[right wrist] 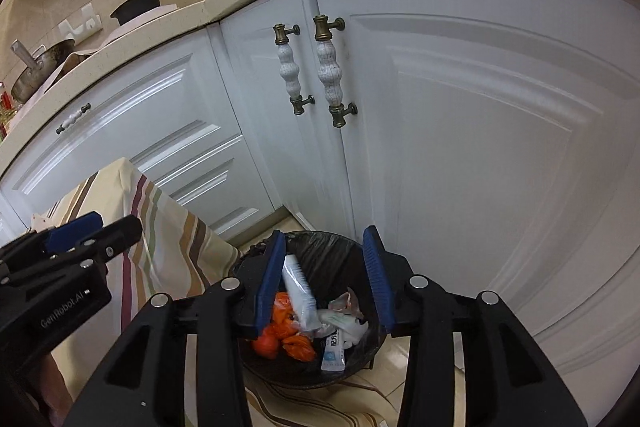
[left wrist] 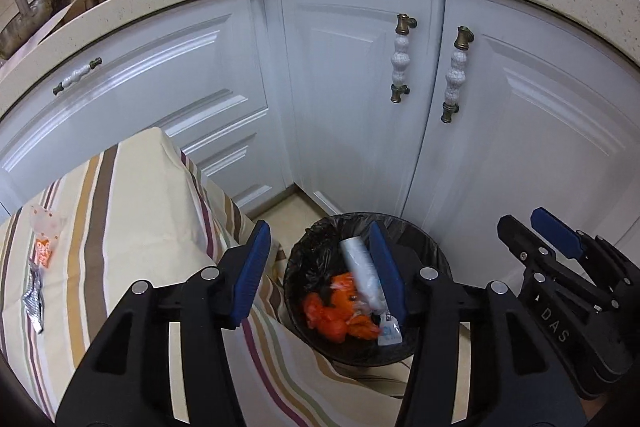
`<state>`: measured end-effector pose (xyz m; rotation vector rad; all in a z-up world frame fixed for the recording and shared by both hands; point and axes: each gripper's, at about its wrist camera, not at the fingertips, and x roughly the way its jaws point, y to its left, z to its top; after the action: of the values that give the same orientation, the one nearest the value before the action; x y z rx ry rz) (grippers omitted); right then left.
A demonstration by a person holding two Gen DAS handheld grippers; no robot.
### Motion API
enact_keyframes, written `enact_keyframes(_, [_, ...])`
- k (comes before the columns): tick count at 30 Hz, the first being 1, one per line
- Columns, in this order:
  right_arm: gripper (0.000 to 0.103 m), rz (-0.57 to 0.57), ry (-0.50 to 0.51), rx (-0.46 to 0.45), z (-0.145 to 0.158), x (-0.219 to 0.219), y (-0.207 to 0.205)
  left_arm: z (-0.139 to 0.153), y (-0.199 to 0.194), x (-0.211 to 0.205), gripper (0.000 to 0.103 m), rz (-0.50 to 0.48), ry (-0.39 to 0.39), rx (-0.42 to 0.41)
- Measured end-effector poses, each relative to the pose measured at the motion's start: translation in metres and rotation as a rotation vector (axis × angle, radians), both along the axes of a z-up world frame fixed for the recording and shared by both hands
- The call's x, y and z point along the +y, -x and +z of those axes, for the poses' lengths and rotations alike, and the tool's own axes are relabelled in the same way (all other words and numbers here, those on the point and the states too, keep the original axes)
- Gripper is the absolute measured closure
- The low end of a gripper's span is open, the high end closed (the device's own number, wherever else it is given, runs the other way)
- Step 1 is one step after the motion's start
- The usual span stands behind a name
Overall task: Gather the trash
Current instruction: 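Carry both items over the trash bin and open both tools, then move both open tools back over the table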
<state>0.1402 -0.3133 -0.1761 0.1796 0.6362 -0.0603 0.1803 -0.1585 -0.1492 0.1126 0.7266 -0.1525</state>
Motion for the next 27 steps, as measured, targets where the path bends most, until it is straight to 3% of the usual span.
enact_keyframes(13, [0.062, 0.049, 0.024, -0.042, 0.03, 0.034, 0.006, 0.026, 0.017, 0.047, 0.048, 0.079, 0.02, -0.033])
enact_keyframes(27, [0.061, 0.238, 0.049, -0.088, 0.059, 0.132, 0.013, 0.05, 0.071, 0.186, 0.048, 0.335, 0.009, -0.077])
